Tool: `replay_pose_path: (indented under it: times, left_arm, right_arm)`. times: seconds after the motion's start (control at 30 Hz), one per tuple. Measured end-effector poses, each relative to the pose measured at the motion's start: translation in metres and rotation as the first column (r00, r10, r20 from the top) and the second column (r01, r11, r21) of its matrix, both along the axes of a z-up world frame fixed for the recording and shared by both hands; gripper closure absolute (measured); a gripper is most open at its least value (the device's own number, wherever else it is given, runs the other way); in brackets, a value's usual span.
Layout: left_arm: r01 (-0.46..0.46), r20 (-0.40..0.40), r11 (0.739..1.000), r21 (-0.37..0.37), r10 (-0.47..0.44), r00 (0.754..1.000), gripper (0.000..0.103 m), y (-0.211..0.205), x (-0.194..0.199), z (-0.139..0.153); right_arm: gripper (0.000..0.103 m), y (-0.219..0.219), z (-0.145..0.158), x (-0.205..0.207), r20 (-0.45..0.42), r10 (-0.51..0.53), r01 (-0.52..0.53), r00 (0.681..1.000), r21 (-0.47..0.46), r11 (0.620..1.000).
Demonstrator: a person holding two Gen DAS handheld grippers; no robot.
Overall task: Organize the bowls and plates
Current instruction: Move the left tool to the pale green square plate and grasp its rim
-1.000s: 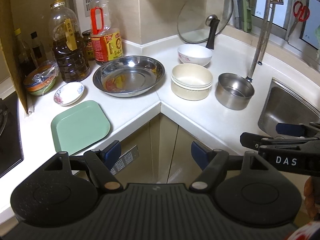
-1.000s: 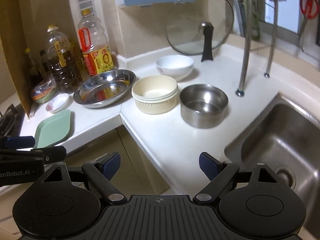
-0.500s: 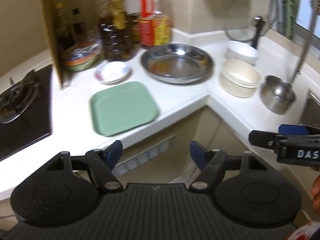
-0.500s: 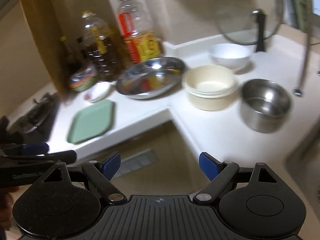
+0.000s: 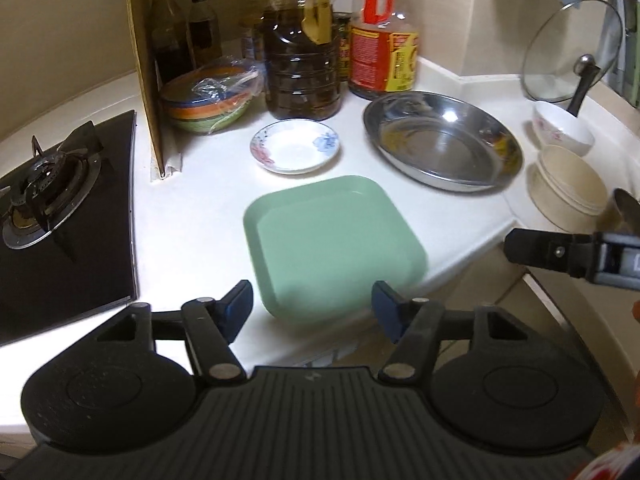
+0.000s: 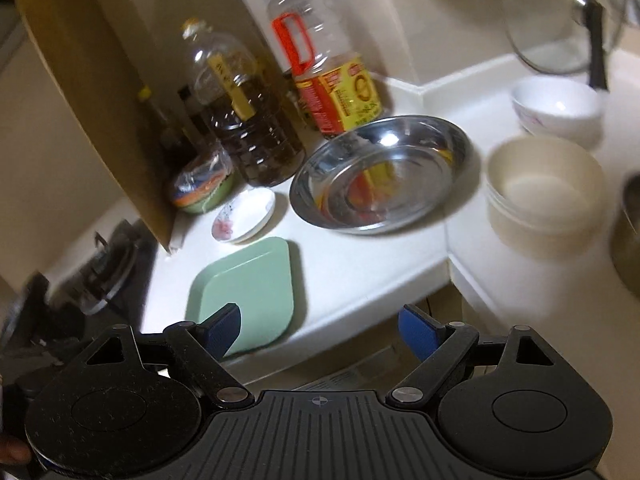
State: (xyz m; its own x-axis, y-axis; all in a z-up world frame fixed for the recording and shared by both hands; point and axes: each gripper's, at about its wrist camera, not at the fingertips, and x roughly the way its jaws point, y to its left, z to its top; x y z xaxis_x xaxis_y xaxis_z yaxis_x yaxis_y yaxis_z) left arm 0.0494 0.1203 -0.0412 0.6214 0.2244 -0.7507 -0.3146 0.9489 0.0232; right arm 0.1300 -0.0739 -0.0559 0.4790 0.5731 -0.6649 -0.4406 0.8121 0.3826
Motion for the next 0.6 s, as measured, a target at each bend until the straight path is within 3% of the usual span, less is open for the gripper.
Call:
replay_pose_path:
  times: [0.23,0.27,0.3,0.33,0.6]
  left_arm:
    - [-0.010,-0.027,0.999,-0.051,0.009,1.000,0.050,0.031,0.016,-0.016]
    - [-0.011,-0.029,0.998,-0.056,0.009,1.000,0.054,0.034,0.018,-0.018]
    - [-0.013,-0.031,0.998,-0.062,0.011,0.999,0.057,0.037,0.020,-0.020]
    - [-0.014,-0.034,0.997,-0.070,0.012,0.999,0.058,0.040,0.021,-0.022]
    - [-0.025,-0.034,0.995,-0.096,0.022,0.999,0.069,0.052,0.031,-0.035]
  right_arm:
    - [0.018,0.048,-0.026,0.020,-0.007,0.065,-0.066,0.998,-0.103,0.992]
    - [0.022,0.052,-0.028,0.021,-0.005,0.068,-0.068,0.998,-0.108,0.992]
    - [0.037,0.057,-0.030,0.024,-0.010,0.074,-0.074,0.997,-0.113,0.991]
    - [0.045,0.061,-0.034,0.027,-0.022,0.087,-0.089,0.996,-0.116,0.989]
    - [0.060,0.083,-0.050,0.042,-0.024,0.107,-0.109,0.994,-0.127,0.986]
